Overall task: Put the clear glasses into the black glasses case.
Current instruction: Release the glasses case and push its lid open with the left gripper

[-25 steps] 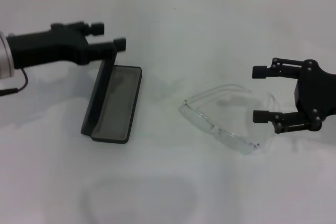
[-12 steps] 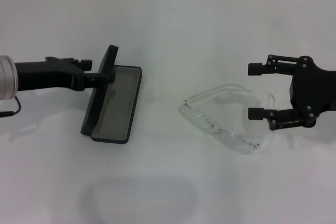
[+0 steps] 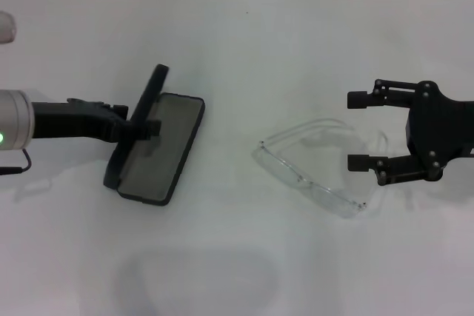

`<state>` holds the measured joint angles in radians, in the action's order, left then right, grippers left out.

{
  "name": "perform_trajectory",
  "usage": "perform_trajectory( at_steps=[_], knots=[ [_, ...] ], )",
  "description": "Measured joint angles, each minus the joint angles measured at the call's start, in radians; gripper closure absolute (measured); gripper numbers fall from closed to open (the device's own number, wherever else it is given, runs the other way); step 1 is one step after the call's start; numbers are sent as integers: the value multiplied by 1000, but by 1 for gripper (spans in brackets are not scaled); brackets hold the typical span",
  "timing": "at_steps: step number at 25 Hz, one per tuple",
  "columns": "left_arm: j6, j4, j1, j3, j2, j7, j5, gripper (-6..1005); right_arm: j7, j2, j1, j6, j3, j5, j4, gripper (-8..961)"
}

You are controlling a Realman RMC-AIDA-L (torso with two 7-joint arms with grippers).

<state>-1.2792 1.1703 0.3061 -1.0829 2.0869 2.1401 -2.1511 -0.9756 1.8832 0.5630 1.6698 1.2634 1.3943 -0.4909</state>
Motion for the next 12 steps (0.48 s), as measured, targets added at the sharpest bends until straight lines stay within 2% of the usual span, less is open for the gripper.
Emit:
perform_trajectory(
  at_steps=[4,10,12],
  knots=[
    [0,-12,14,-3,1,10,-12,238,0,0,0,0,1,0,0,126],
    [0,-34,36,4,-3,12,-13,445,0,2,-3,1,2,0,0,126],
    [0,-37,43,5,-5,12,-13,462,7,4,-5,3,2,0,0,126]
  ],
)
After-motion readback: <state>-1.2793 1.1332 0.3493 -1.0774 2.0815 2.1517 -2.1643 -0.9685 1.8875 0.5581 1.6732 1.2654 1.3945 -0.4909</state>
